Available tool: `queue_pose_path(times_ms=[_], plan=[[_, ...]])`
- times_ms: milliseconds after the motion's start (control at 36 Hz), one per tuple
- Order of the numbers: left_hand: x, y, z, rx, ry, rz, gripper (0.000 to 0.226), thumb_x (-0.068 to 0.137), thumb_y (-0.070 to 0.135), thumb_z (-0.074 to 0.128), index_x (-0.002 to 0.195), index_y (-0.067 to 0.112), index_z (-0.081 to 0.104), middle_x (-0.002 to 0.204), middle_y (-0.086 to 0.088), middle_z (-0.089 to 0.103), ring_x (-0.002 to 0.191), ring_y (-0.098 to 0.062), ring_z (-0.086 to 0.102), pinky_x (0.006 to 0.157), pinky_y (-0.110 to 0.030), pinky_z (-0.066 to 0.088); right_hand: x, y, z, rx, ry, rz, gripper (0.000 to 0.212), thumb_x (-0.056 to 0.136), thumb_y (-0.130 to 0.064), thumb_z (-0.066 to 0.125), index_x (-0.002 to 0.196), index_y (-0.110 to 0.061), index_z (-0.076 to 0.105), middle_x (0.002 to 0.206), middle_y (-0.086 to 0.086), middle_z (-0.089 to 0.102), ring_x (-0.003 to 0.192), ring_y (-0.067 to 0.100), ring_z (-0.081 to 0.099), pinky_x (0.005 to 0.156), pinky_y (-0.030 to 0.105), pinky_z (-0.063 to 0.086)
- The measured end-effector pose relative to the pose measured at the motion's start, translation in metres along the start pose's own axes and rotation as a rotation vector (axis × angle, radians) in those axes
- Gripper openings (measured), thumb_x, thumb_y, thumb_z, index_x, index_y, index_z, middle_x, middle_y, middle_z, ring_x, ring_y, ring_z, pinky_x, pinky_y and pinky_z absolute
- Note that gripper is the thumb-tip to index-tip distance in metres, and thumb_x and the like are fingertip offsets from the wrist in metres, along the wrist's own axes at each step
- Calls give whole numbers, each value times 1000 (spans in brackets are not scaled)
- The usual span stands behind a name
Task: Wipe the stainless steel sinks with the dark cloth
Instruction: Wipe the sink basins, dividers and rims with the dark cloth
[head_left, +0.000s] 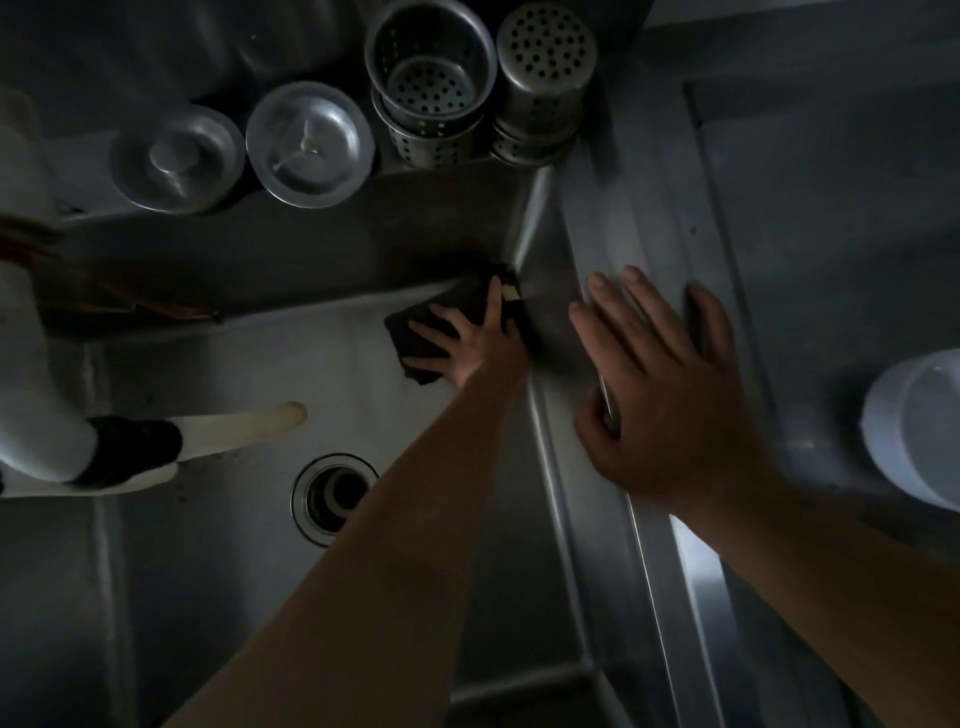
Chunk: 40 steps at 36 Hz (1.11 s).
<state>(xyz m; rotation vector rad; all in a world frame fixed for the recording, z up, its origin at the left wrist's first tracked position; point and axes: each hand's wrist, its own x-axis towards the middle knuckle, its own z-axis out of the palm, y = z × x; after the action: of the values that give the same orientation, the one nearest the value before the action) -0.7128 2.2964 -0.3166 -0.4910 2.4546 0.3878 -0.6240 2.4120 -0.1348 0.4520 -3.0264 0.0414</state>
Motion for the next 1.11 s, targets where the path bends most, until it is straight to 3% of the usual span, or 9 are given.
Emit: queue_pose_path(times_ms=[222,417,528,667,889,1028,1111], plan=[[12,2,1,-5,24,72,54,100,54,25,147,61,0,163,-23,-12,140,-57,-26,102,-79,-17,0,1,0,20,1,4,67,77,-30,53,142,-11,50,154,8,41,147,26,30,114,60,20],[3,-16,10,-133,143,109,74,93,61,37,152,53,-8,166,-11,-6,150,-41,-16,113,-67,-13,-1,1,0,8,-40,15,68,80,-31,52,145,-12,45,155,7,39,148,24,28,114,60,20],[2,-8,10,-147,161,76,80,90,56,42,155,44,-4,166,-11,-2,150,-41,-13,113,-68,-12,-1,2,3,21,-40,20,73,80,-33,49,149,-13,37,156,10,37,148,24,26,115,60,19],[-4,-29,17,89,93,219,67,96,63,30,153,50,-5,166,-11,-9,149,-44,-16,112,-72,-10,-4,0,2,36,-21,21,72,80,-36,43,147,-10,39,154,12,39,147,27,28,115,59,20],[-110,-95,58,365,-170,406,77,92,68,34,151,51,-13,165,-8,-13,148,-43,-20,111,-74,-8,-33,-14,-13,-47,-123,90,64,92,-40,35,148,-10,32,154,15,37,146,35,23,114,57,21],[-166,-140,92,545,-186,550,85,93,71,32,152,40,-21,164,-10,-20,147,-42,-25,112,-73,-10,-124,-66,-18,103,-126,105,58,86,-35,47,142,-20,45,164,11,14,151,33,10,117,60,9],[-191,-159,100,702,-220,699,93,92,70,39,154,34,-20,162,-10,-26,145,-43,-28,110,-71,-16,-196,-107,-20,203,-188,83,59,87,-31,50,145,-25,42,165,7,7,152,30,1,119,59,4]])
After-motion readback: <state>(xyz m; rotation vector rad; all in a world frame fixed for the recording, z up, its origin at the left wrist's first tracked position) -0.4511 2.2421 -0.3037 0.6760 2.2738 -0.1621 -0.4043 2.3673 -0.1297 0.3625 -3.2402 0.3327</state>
